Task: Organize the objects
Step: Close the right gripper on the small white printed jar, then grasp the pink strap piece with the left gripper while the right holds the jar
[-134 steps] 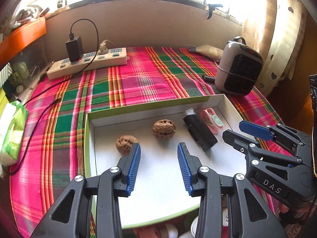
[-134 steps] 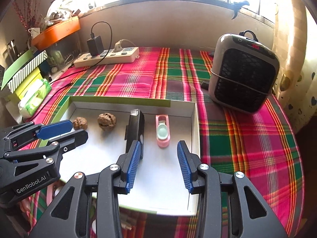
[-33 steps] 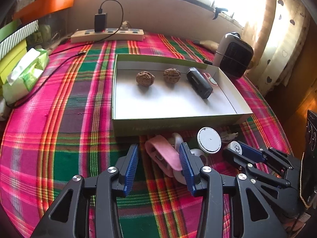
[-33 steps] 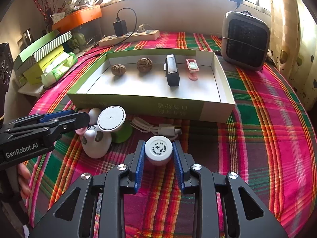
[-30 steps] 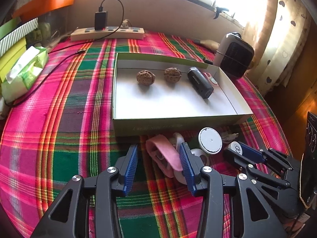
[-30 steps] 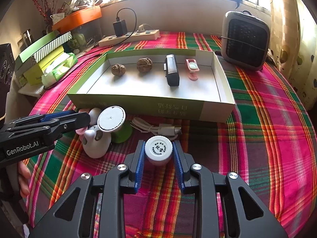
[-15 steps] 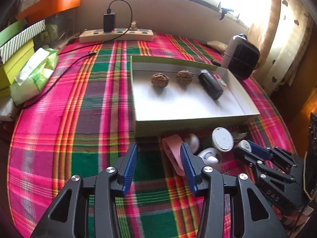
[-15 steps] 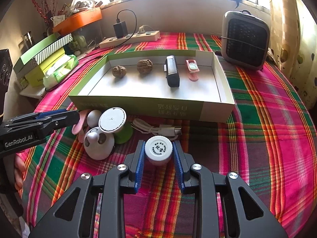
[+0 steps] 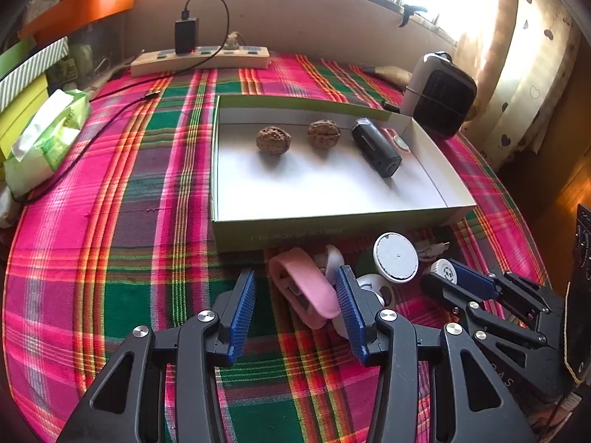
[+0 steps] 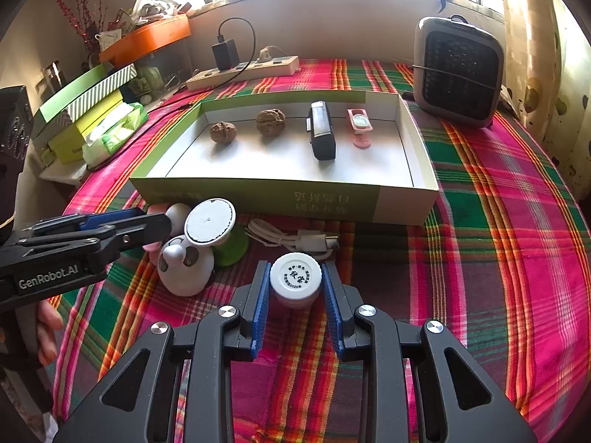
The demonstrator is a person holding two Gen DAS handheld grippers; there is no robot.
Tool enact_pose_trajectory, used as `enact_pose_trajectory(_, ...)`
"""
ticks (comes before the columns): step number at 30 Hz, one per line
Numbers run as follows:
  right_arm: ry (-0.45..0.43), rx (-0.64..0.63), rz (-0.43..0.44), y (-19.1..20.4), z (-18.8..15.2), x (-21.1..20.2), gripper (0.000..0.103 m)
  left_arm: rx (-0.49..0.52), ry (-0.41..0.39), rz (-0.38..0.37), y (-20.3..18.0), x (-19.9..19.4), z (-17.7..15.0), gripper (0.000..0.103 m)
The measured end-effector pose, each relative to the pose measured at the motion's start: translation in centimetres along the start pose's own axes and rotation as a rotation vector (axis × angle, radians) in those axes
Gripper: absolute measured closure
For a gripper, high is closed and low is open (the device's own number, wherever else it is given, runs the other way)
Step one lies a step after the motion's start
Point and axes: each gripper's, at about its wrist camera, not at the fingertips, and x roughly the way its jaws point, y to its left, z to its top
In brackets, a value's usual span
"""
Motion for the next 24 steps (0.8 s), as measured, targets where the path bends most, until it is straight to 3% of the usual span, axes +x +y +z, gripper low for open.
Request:
enact_pose_trajectory(19, -0.006, 0.007, 0.015, -0.1, 0.0, -0.2, 0.074, 0.032, 0.012, 0.054, 0.9, -0.6, 0.3, 0.06)
enact_pose_trajectory(24, -0.003, 0.006, 0.016, -0.1, 0.1, 0.0, 0.074, 0.083, 0.051, 0.075, 0.2, 0.3, -0.3, 0.06)
